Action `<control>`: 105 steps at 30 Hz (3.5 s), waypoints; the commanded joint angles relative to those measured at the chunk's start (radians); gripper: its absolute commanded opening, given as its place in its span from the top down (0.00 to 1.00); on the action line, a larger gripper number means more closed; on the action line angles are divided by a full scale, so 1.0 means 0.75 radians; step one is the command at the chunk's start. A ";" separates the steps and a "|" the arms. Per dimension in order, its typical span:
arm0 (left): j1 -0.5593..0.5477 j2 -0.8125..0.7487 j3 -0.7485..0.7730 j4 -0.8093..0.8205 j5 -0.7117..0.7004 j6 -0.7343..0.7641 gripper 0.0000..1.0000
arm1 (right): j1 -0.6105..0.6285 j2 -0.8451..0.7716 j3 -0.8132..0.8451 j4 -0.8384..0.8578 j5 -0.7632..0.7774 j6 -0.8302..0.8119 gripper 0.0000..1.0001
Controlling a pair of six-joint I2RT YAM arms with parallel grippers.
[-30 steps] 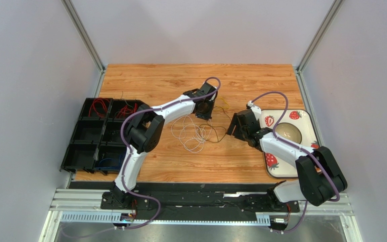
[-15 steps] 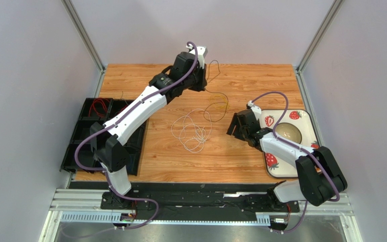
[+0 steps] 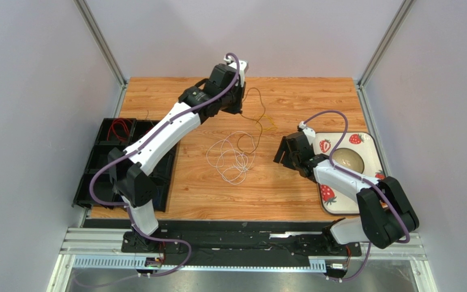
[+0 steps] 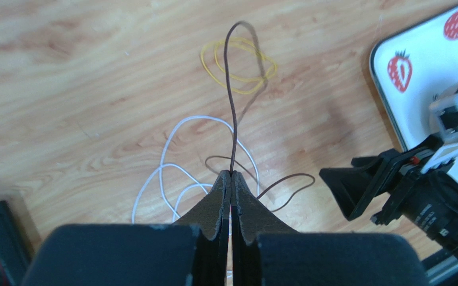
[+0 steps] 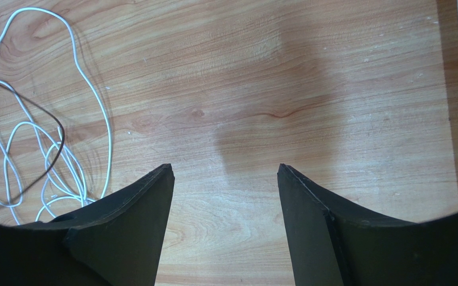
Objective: Untangle the cables
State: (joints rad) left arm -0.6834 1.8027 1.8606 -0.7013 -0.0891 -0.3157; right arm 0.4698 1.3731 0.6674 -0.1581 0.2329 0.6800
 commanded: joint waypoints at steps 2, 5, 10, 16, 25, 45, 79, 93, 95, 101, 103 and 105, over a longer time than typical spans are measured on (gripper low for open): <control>0.046 -0.152 0.035 -0.063 -0.133 0.012 1.00 | -0.003 -0.027 -0.016 0.062 0.011 -0.009 0.32; 0.099 -0.184 0.045 -0.169 -0.137 -0.023 1.00 | -0.005 -0.031 -0.021 0.066 0.011 -0.011 0.32; 0.158 -0.354 -0.041 -0.214 -0.288 -0.062 1.00 | -0.005 -0.041 -0.027 0.070 0.007 -0.009 0.32; 0.159 -0.620 -0.159 -0.080 -0.729 0.018 1.00 | -0.005 -0.039 -0.025 0.068 0.007 -0.011 0.32; 0.175 -1.037 -0.370 0.277 -0.990 0.419 1.00 | -0.005 -0.035 -0.021 0.066 -0.002 -0.013 0.32; 0.766 -1.164 -0.570 0.225 -0.898 0.429 1.00 | -0.005 -0.017 -0.008 0.055 -0.018 -0.019 0.32; 0.801 -1.162 -1.076 0.044 -0.764 -0.145 1.00 | -0.005 -0.023 -0.014 0.059 -0.018 -0.021 0.33; 0.801 -1.154 -1.209 -0.153 -0.916 -0.536 1.00 | -0.005 -0.019 -0.010 0.059 -0.022 -0.019 0.33; 0.801 -1.146 -1.221 -0.151 -0.910 -0.571 1.00 | -0.005 -0.017 -0.010 0.057 -0.018 -0.021 0.33; 0.803 -1.060 -1.270 -0.100 -0.843 -0.628 1.00 | -0.005 -0.015 -0.008 0.059 -0.020 -0.021 0.33; 0.803 -1.013 -1.290 -0.079 -0.828 -0.651 1.00 | -0.007 -0.011 -0.006 0.055 -0.020 -0.021 0.33; 0.801 -0.970 -1.299 -0.069 -0.812 -0.671 1.00 | -0.005 -0.013 -0.006 0.055 -0.022 -0.021 0.33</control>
State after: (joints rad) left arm -0.0887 1.0378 0.8978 -0.7830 -0.7235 -0.7605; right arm 0.4698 1.3727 0.6514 -0.1501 0.2146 0.6754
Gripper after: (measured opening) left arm 0.007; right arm 0.670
